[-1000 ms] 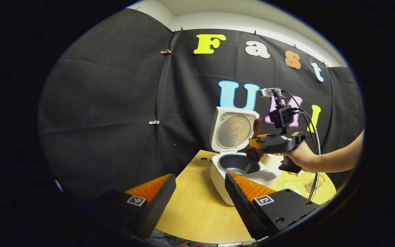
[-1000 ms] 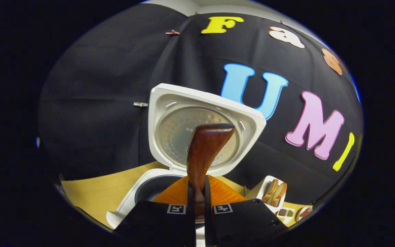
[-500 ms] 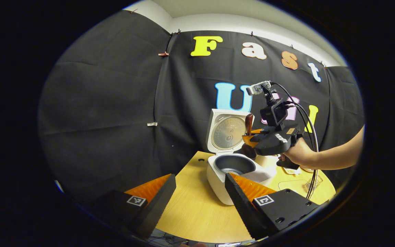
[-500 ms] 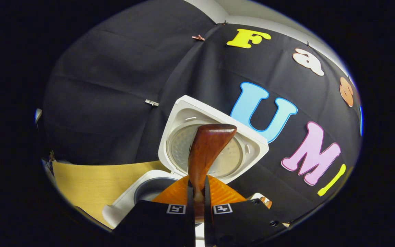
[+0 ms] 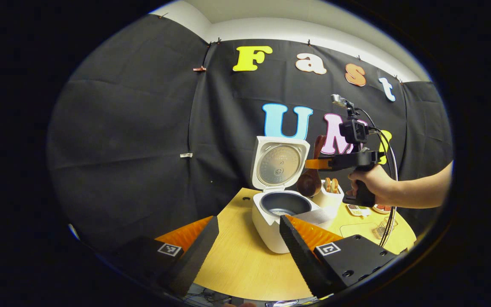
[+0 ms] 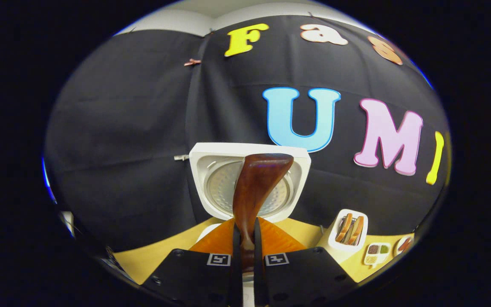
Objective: Close the left gripper, press the button to open the rice cooker; take a wooden spoon from the chopstick holder with the right hand, scoop a spoonful of rice and pour it into the rice cooker, then put the wooden spoon back into the chopstick holder.
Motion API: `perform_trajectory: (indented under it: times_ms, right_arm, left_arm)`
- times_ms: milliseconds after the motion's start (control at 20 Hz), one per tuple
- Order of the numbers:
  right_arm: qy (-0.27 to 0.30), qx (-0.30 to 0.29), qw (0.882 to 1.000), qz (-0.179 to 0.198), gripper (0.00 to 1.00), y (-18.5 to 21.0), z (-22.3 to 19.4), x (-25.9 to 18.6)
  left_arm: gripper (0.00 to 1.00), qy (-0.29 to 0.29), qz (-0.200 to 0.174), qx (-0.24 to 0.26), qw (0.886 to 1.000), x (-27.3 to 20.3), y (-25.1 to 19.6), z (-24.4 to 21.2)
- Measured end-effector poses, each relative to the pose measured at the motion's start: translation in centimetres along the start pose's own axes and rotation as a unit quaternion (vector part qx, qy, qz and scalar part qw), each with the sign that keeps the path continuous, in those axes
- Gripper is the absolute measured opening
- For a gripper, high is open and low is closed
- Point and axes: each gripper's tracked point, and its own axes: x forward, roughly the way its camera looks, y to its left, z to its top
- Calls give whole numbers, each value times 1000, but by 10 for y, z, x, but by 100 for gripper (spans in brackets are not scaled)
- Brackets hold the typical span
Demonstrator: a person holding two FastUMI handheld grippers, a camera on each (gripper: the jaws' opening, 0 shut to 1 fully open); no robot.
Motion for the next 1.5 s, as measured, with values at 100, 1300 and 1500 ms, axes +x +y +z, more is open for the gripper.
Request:
perform_trajectory:
  times_ms: [100,1300,1500]
  right_arm:
    - [-11,26,1000,2,14,-10,11,-18]
    - [-90,119,982,-116,14,-266,11,-287]
    - [-77,114,979,-147,14,-311,-13,-308]
  left_arm:
    - [99,-1,-4,3,1000,0,-6,2]
    - [99,-20,-14,18,1000,9,-118,30]
    - [99,-22,-5,27,999,10,-133,36]
